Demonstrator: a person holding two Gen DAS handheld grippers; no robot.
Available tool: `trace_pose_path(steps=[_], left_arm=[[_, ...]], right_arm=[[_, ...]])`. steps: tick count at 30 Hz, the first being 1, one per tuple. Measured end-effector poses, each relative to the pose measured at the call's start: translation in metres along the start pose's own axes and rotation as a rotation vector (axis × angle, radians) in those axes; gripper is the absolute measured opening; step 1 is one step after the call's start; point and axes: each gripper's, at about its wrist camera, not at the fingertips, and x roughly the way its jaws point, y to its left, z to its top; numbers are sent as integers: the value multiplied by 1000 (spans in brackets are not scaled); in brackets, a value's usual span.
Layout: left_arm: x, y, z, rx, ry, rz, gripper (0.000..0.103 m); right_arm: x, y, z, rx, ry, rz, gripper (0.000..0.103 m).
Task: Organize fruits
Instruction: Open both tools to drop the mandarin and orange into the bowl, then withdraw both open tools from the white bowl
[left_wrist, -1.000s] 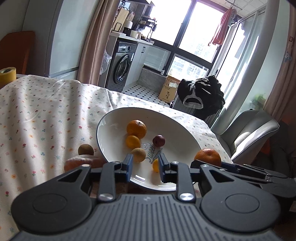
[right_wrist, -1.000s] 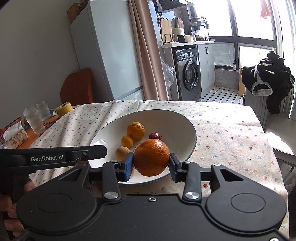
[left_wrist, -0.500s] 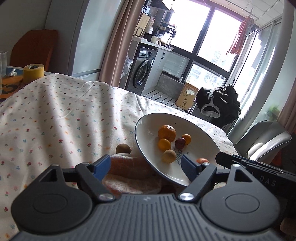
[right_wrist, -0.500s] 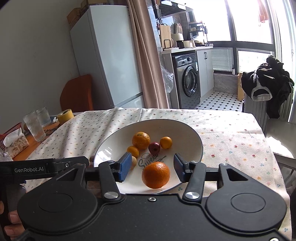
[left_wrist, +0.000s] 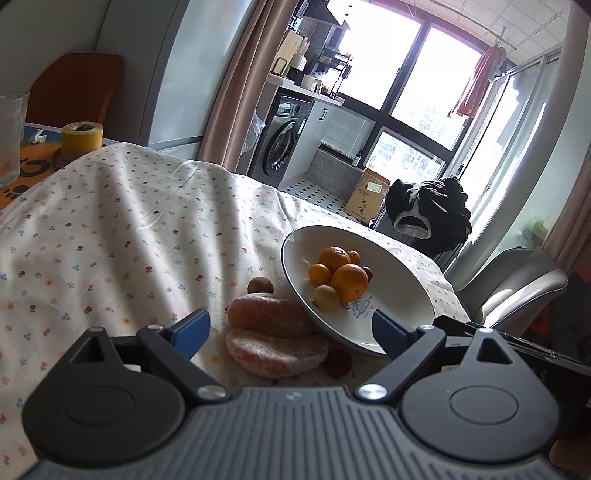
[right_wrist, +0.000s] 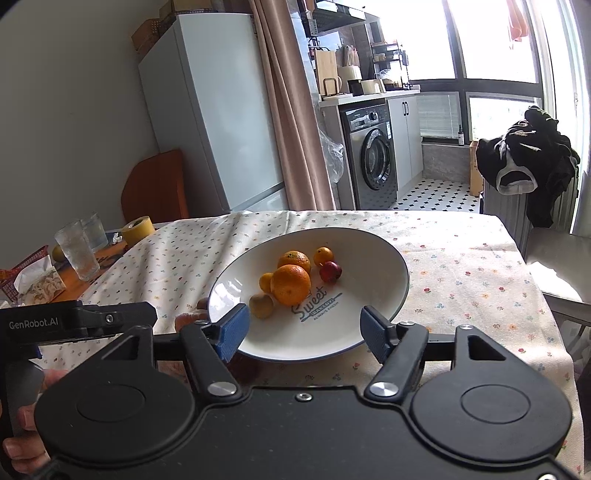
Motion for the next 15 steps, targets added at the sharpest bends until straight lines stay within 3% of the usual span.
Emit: trace_pose_path(steps=[3, 10, 15], left_arm=[[-7, 0, 0, 9, -5, 5, 96], [-27, 0, -1, 34, -16, 27, 96], [-40, 4, -1, 39, -27, 28, 97]], right_arm=[[-6, 3, 0, -2, -10, -3, 71], [-20, 12, 1, -11, -37, 3, 95], [-26, 21, 2, -20, -42, 13, 100]])
